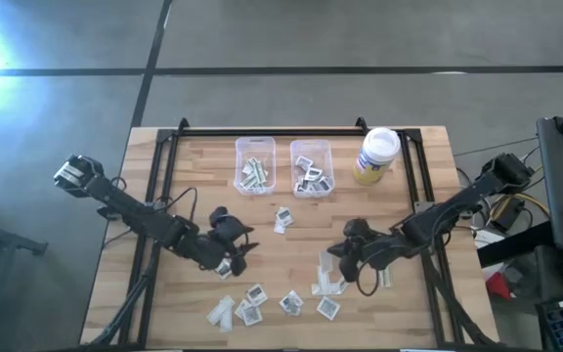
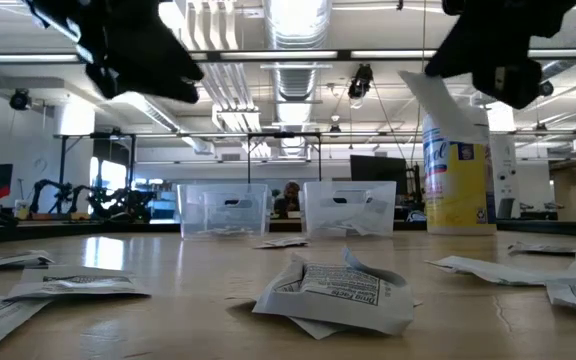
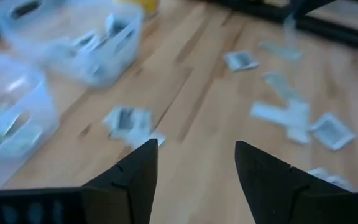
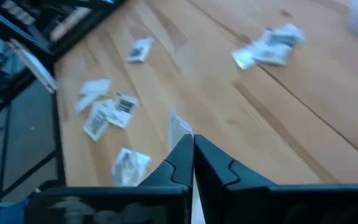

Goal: Pick & Place First Aid Supplies
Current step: Put the green bandage pack into the left transparent bin

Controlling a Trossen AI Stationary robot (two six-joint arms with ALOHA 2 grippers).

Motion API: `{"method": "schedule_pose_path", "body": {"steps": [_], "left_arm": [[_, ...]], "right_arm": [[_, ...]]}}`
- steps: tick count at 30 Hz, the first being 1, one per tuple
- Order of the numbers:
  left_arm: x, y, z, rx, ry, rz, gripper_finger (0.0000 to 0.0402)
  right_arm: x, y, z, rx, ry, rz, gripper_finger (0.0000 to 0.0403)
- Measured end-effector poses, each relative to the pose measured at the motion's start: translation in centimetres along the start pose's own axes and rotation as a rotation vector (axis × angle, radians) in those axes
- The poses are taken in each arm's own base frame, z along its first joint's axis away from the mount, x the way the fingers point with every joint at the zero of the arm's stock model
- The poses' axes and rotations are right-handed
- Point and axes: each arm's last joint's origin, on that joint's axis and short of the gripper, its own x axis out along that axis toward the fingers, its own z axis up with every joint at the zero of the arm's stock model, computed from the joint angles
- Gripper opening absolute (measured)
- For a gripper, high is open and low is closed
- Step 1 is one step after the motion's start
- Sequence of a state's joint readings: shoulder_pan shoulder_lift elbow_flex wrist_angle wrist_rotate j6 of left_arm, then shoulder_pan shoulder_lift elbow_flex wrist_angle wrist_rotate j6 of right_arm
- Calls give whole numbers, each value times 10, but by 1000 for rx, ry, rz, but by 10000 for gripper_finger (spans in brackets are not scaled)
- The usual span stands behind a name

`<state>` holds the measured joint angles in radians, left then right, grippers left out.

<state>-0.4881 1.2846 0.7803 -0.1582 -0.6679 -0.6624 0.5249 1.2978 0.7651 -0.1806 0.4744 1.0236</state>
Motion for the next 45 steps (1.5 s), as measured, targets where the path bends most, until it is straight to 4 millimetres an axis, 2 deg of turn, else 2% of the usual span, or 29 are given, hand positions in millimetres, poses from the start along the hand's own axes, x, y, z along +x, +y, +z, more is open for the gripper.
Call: {"method": "schedule_pose_path", "body": {"steps": [8,13,20,32,45], "left_arm": [[1,-10,10,54,-89,-88,204],[11,-17,6,88,-102,-117,204],[30,-32,-5,112,-106,-218,204],[52,-45,-15,54,-168,-279,204],[51,-45,-8,25,-199,-311,204]], "right_arm": [[24,16,1,-93,-101,118,8],[37,21,5,-141,-177,166,8],[49,23,3,-174,-180,146,8],[59,49,16,-321,-217,124,8],[62,56,20,-353,-227,62,8]]}}
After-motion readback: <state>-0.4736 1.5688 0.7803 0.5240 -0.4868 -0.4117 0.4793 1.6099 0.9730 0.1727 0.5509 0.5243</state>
